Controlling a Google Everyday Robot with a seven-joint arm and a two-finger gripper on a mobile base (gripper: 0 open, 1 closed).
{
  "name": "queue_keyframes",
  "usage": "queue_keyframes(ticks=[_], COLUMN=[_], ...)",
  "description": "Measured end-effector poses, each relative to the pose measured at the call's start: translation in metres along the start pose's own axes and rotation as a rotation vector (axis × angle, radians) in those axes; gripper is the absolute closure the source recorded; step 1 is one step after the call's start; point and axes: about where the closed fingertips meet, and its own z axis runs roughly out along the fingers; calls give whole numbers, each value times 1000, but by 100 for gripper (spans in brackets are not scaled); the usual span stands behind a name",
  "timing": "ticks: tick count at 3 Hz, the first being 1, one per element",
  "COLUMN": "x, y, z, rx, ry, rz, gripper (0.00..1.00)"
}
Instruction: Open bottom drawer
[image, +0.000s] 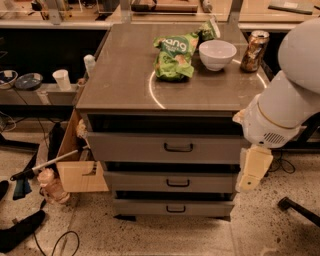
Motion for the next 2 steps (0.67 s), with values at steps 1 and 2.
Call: queue_keyframes(ticks=[1, 2], x=[0, 0], y=[0, 2], z=[0, 1], rx=[-1, 21], ry=[0, -3], rz=[0, -1], gripper=[0, 0])
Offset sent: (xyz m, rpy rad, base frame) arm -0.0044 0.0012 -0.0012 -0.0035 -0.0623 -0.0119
